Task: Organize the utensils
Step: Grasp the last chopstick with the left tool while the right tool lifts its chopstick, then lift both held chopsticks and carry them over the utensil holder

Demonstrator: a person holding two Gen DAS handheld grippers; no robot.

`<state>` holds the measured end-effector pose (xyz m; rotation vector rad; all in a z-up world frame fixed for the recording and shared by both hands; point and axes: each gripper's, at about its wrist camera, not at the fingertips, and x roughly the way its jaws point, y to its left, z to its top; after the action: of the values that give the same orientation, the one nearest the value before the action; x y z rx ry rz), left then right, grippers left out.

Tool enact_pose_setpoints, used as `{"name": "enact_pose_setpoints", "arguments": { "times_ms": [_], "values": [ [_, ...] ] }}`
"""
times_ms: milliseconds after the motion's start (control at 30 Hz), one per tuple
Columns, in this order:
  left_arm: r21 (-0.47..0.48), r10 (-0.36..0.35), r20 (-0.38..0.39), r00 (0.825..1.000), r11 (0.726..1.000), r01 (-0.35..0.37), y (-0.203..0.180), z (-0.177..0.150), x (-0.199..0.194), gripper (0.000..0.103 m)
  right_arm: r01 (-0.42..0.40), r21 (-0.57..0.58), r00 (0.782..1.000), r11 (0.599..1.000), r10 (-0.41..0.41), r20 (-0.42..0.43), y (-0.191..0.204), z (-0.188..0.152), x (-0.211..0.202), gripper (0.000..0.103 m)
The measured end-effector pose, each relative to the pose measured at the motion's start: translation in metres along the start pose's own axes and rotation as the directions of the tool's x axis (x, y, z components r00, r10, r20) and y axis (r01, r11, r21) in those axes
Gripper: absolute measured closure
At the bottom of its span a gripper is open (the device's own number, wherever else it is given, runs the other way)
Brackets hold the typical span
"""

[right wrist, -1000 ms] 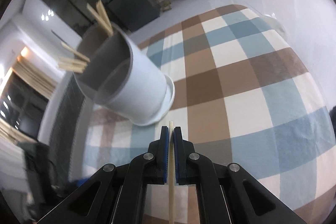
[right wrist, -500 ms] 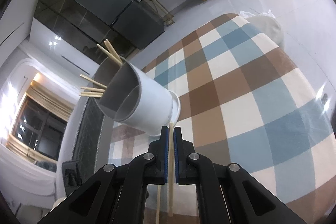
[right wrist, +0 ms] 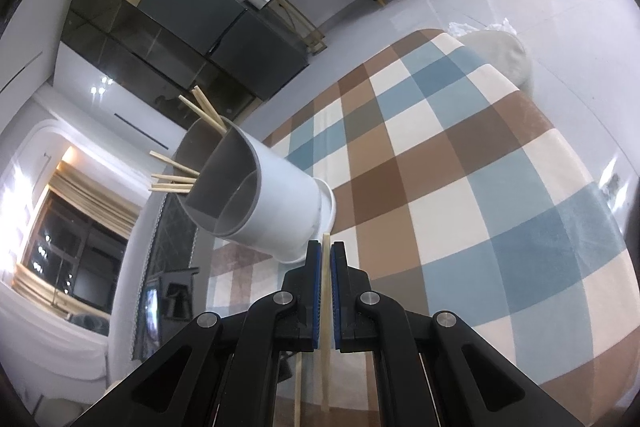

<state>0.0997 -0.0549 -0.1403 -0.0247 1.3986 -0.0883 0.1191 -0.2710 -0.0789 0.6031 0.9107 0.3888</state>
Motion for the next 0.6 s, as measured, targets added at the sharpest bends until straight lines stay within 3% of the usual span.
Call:
{"name": "enact_pose_setpoints", "arguments": {
  "times_ms": [33, 67, 200, 300, 367, 600],
  "values": [
    [-0.020, 0.004, 0.004, 1.000, 1.000, -0.003, -0.002, 0.001, 0.002, 0.036, -0.001, 0.001, 1.000, 1.000, 0.001, 0.000, 0.000, 0.000, 0.000, 0.099],
    [-0.015, 0.004, -0.003, 1.000, 1.000, -0.004, -0.004, 0.003, 0.002, 0.047, -0.004, 0.004, 1.000, 1.000, 0.004, 0.000, 0.000, 0.000, 0.000, 0.099],
    [-0.008, 0.052, -0.042, 0.998, 0.999, -0.053, -0.019, 0.009, 0.007, 0.050, -0.003, 0.011, 1.000, 1.000, 0.003, 0.004, -0.001, 0.001, -0.001, 0.099],
    [-0.001, 0.049, -0.057, 0.997, 0.999, -0.049, -0.026, 0.014, 0.006, 0.066, 0.002, 0.009, 1.000, 1.000, -0.002, 0.008, -0.001, 0.002, -0.001, 0.099],
    [0.010, 0.041, -0.052, 0.998, 0.999, -0.041, -0.036, 0.022, 0.009, 0.101, 0.008, 0.014, 1.000, 1.000, -0.008, 0.009, -0.003, 0.002, -0.002, 0.099],
    [-0.031, -0.033, -0.001, 0.999, 0.999, 0.033, -0.033, 0.031, 0.004, 0.102, 0.050, -0.008, 0.999, 0.999, -0.050, 0.016, -0.004, -0.005, -0.008, 0.099]
  ]
}}
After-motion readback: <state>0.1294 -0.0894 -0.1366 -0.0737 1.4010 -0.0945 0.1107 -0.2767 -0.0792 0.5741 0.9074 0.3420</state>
